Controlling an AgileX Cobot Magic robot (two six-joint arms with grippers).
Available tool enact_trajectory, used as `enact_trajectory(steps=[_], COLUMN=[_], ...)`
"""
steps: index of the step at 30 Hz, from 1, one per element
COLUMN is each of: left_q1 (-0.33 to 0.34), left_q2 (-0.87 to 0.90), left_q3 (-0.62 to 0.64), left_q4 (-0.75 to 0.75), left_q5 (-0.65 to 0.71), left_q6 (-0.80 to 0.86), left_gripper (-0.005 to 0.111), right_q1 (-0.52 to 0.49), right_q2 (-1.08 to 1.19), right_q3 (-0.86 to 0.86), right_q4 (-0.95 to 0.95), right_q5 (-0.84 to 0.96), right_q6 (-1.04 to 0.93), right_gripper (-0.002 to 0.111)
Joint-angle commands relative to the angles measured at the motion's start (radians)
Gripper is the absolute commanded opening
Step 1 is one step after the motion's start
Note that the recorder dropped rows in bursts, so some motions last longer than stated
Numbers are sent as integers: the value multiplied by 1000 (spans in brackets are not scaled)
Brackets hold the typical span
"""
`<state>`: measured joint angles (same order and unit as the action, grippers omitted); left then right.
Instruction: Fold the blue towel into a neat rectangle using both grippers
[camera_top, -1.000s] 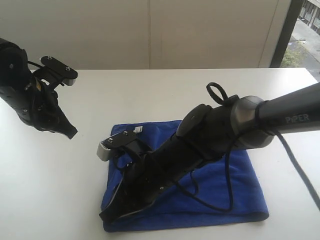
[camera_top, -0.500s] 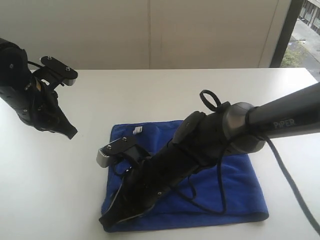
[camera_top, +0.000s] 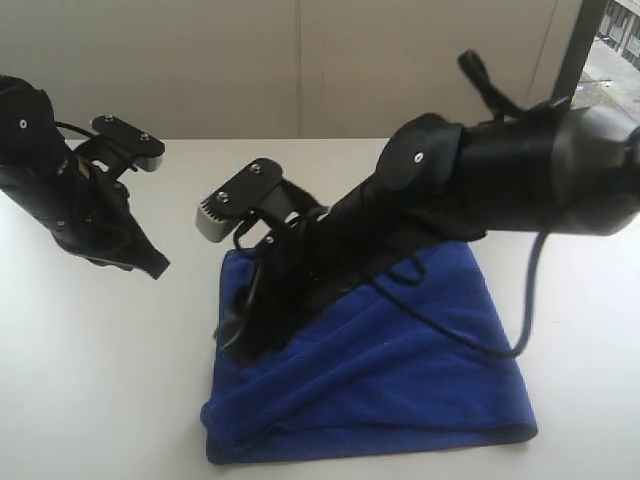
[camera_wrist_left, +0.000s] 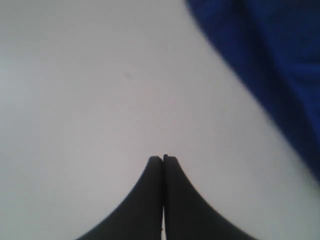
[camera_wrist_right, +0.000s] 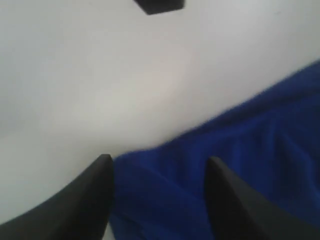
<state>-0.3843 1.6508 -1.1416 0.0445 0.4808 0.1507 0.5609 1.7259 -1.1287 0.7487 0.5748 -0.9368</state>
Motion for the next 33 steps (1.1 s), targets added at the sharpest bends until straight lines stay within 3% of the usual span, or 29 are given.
enact_trajectory(steps=[1, 4, 6, 16, 25, 33], left_q1=[-52, -91, -106, -106, -106, -106], left_q2=[3, 40, 83, 217, 224, 227], left_q3=[5, 3, -1, -1, -1, -1], left_q4=[-459, -753, -836, -834, -892, -961], left_q5=[-43, -95, -130, -148, -145, -129], left_q6=[424, 681, 763, 818, 851, 922], left_gripper=[0, 0, 0, 0, 0, 0], right_q1=[-44, -44, -44, -42, -42, -42], right_q2=[-72, -79, -79, -81, -81, -81], right_q3=[3, 20, 51, 246, 253, 270], right_q4=[-585, -880, -929, -920, -914, -879], right_q5=[175, 349, 401, 321, 121, 100], right_q6=[381, 620, 672, 605, 574, 414], right_gripper=[47, 42, 41, 41, 41, 41])
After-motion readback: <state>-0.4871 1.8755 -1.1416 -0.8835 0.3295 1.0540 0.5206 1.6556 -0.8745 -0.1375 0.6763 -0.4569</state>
